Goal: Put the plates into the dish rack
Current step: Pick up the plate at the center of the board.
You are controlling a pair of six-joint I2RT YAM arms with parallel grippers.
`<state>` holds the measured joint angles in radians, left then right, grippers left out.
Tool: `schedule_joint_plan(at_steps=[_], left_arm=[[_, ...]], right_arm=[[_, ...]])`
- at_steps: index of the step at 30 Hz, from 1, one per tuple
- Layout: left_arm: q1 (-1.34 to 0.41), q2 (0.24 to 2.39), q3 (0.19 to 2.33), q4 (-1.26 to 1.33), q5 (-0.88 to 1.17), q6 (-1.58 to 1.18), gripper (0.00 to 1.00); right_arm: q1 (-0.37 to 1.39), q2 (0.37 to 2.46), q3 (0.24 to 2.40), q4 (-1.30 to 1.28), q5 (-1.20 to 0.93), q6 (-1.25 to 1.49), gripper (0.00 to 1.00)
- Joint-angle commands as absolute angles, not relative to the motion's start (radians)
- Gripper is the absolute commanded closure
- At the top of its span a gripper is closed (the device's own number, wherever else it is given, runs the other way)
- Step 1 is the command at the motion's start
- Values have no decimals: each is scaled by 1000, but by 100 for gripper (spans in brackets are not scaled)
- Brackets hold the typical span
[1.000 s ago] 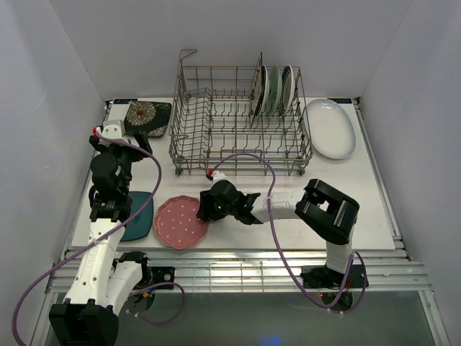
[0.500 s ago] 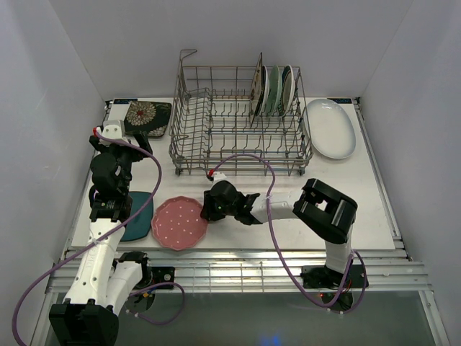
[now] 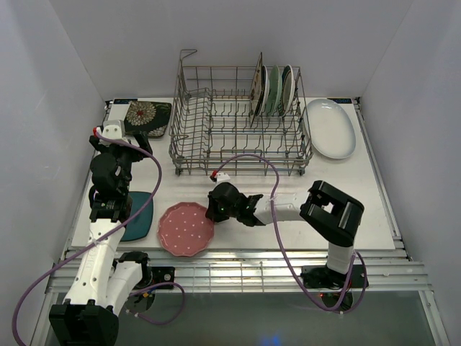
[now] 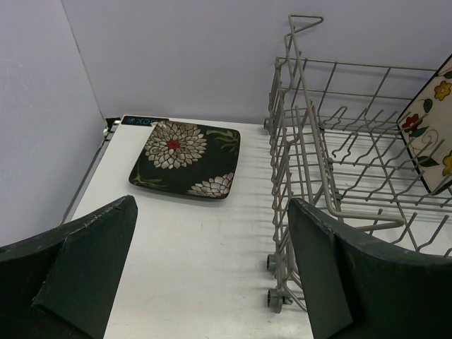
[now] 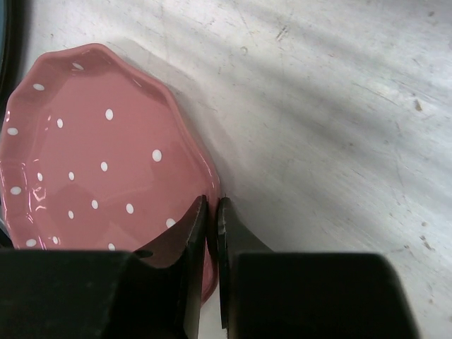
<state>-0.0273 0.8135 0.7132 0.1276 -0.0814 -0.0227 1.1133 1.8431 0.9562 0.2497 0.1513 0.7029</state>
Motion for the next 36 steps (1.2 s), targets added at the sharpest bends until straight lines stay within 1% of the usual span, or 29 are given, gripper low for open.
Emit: schedule_joint_plan(at_steps=[1, 7, 17, 28, 36], left_arm=[[-25, 785, 709, 127, -67, -18, 2], [-23, 785, 710, 127, -69, -17, 2], [-23, 785, 712, 126, -71, -15, 2], [-23, 778, 713, 124, -71, -14, 2], [-23, 775, 715, 123, -72, -14, 2]], right_arm=[[1114, 1775, 962, 207, 224, 681, 92], [1115, 1729, 994, 152, 273, 638, 92], [1155, 1626, 1054, 29, 426, 558, 92], [1186, 1589, 1146, -106, 567, 482, 92], [1224, 1563, 1201, -181, 715, 428, 92]])
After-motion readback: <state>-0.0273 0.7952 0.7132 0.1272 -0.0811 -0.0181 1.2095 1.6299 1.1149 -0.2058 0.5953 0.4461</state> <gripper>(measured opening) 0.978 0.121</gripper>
